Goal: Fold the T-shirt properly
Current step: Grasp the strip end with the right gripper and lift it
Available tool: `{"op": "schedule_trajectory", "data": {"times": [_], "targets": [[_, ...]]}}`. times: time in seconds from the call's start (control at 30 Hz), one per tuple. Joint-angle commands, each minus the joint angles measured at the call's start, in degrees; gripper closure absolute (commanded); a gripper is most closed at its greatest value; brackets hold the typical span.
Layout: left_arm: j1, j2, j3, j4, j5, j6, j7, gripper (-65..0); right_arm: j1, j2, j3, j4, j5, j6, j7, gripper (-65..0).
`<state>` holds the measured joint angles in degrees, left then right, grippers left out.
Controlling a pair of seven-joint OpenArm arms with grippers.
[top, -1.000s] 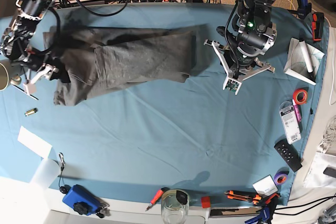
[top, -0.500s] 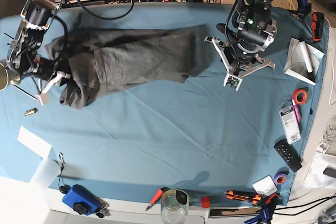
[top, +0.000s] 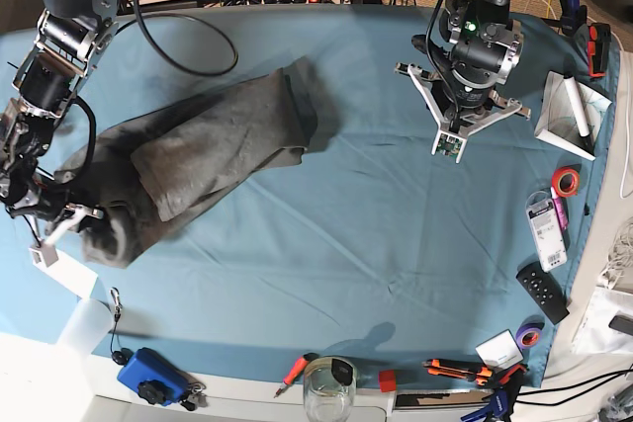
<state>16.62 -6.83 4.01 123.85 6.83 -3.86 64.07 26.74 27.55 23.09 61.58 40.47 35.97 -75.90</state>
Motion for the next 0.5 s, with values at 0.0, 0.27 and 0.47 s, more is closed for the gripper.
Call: {"op": "schedule_trajectory", "data": {"times": [0.0, 0.27, 0.47], "targets": [[-0.26, -0.04, -0.09, 1.16, 0.26, 0.24, -0.98, -5.3, 1.66, 1.18, -0.63, 0.98, 2.23, -0.13, 0.15, 0.0], [0.07, -0.04, -0.09, 1.22, 3.63, 2.56, -0.79, -5.3, 1.66, 1.16, -5.73, 0.98, 24.15, 3.69, -4.1, 0.0], [0.87, -0.02, -1.49, 2.86, 6.47, 5.7, -1.05, -5.3, 1.16, 1.18, -8.11, 1.01, 39.93, 4.03, -4.1, 0.0]]}}
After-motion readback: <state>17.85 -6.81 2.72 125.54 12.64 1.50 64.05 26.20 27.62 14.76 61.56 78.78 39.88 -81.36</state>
